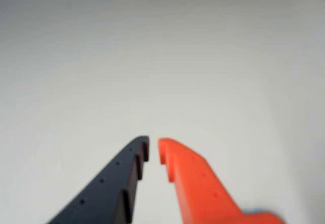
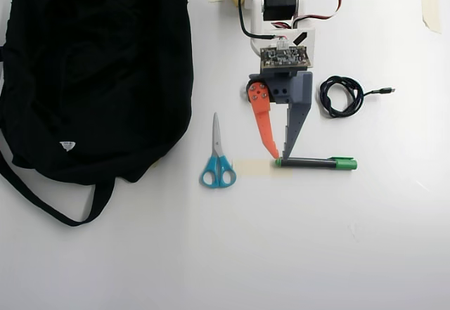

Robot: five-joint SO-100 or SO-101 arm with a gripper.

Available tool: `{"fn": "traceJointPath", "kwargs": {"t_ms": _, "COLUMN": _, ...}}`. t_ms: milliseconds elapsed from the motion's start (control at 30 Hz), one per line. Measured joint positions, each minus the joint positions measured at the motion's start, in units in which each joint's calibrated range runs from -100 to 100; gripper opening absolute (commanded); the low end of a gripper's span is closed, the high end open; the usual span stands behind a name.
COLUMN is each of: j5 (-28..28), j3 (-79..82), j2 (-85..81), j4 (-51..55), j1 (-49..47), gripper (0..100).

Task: Put the green marker into the black bag

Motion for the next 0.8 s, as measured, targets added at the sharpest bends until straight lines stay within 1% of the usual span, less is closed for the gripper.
{"fn": "traceJointPath", "kwargs": {"t_ms": 167, "j5": -2.6, "j3": -1.3, "j2": 0.0, "j4": 11.0, "j1": -0.3, "gripper": 2}}
{"fn": "traceJointPath", "kwargs": {"t_ms": 367, "j5": -2.6, "j3": -3.5, "j2": 0.0, "j4": 22.7, "j1": -0.3, "gripper": 2}}
{"fn": "traceJointPath", "kwargs": {"t_ms": 500, "j5": -2.6, "j3": -7.7, "j2": -0.1, "j4": 34.6, "j1": -0.4, "gripper": 2}}
{"fn": "traceJointPath", "kwargs": {"t_ms": 667, "j5": -2.6, "j3": -10.6, "j2": -0.1, "j4": 45.7, "j1": -1.6, "gripper": 2}}
{"fn": "traceJointPath", "kwargs": {"t_ms": 800, "j5": -2.6, "j3": -10.8, "j2": -0.1, "j4": 51.2, "j1": -2.6, "gripper": 2}}
